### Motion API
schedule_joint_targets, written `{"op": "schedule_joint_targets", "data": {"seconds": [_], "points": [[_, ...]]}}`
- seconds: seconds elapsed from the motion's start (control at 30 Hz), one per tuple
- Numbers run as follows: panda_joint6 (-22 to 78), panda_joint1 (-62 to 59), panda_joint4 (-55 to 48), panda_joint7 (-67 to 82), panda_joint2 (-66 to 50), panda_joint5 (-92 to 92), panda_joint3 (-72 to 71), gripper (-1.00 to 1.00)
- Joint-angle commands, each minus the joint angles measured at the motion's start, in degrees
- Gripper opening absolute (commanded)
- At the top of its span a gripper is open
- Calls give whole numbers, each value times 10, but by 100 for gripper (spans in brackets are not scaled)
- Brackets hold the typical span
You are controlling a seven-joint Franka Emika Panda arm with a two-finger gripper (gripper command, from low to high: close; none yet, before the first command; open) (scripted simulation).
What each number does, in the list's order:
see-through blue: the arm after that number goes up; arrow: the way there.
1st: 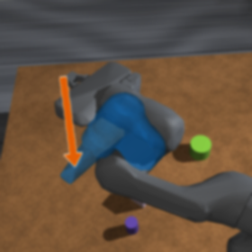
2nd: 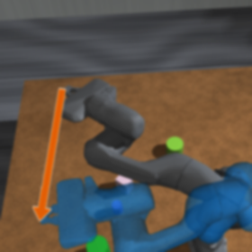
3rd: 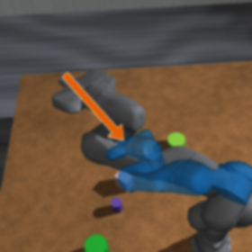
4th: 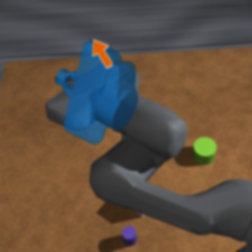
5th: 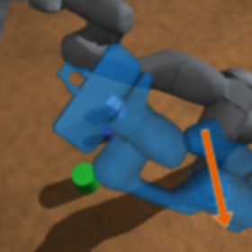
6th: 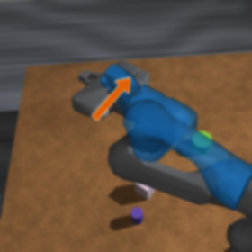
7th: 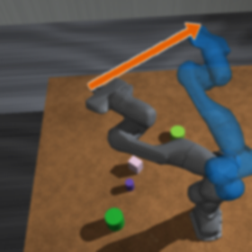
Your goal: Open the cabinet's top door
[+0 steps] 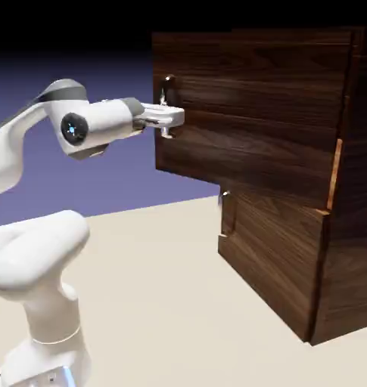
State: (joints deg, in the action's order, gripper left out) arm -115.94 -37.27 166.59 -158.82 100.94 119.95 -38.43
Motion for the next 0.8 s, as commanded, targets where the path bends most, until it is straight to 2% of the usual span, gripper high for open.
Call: {"op": "schedule_joint_targets", "data": {"seconds": [0.0,0.23,0.47,0.6,0.77], "points": [[15,5,10,8,1,-14,21,-100],[122,3,55,50,-1,-120,166,-100],[281,-91,67,83,-21,-195,289,-100],[368,-174,70,77,-16,-176,296,-100],[455,-205,49,140,-102,-261,379,-100]]}}
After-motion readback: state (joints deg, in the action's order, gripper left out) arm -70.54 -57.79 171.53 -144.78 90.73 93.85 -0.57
